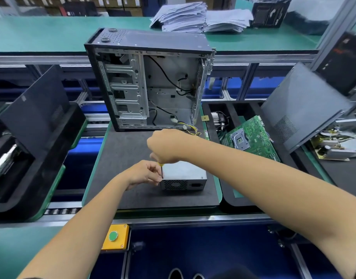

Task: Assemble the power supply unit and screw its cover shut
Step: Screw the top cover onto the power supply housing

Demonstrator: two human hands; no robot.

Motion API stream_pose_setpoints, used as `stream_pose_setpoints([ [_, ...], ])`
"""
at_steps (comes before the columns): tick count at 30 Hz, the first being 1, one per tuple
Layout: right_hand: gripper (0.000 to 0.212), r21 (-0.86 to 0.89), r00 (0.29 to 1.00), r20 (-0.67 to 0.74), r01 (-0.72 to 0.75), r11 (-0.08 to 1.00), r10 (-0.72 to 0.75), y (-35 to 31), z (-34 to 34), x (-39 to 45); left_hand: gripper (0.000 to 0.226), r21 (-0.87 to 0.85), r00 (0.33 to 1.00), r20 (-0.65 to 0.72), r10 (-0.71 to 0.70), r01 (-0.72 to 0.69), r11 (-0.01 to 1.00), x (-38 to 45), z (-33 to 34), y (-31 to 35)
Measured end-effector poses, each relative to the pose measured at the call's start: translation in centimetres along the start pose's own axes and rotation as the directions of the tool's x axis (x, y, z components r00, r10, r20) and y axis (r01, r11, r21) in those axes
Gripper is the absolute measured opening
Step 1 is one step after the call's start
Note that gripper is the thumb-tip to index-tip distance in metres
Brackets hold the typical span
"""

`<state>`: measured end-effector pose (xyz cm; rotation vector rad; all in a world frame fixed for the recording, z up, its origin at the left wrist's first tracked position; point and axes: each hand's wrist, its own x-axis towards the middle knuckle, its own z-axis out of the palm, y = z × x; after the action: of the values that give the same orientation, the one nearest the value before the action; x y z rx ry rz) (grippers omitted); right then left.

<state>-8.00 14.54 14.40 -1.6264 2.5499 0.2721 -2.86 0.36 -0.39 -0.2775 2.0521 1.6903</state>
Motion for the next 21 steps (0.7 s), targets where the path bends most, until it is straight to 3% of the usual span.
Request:
stream_pose_setpoints([
  [4, 0.021, 0.059, 0.991, 0.119, 0.050, 0.997, -0.057, 0.2, -0.3, -0.3, 0.015, 0.009, 1.000, -0.006, -0.008, 0.008, 1.000, -0.1, 0.0, 0.4],
  [6, 0.017, 0.041, 0.991, 0.106, 0.083, 0.996, -0.087, 0.1, -0.4, -0.3, 0.013, 0.025, 1.000, -0.011, -0.020, 0.020, 0.999, -0.1, 0.0, 0.7],
  [10, 0.017, -0.029, 1.000, 0.029, 0.005, 1.000, -0.004, -0.3, -0.6, 0.0, 0.018, 0.041, 0.999, -0.022, -0.030, 0.031, 0.999, -0.2, 0.2, 1.0],
  [16, 0.022, 0.068, 0.991, 0.116, 0.062, 0.996, -0.069, 0.2, -0.2, -0.5, 0.011, 0.095, 0.999, -0.029, -0.036, 0.038, 0.995, 0.0, 0.2, 1.2],
  [18, 0.010, 0.046, 0.994, 0.081, 0.070, 0.996, -0.073, 0.0, -0.2, -0.4, 0.009, 0.106, 0.998, -0.030, -0.046, 0.049, 0.993, 0.1, 0.2, 1.2],
  [21, 0.029, 0.004, 1.000, 0.026, -0.001, 1.000, 0.001, -0.2, -0.1, 0.0, 0.019, 0.098, 0.997, -0.046, -0.057, 0.062, 0.993, 0.2, 0.2, 1.3],
])
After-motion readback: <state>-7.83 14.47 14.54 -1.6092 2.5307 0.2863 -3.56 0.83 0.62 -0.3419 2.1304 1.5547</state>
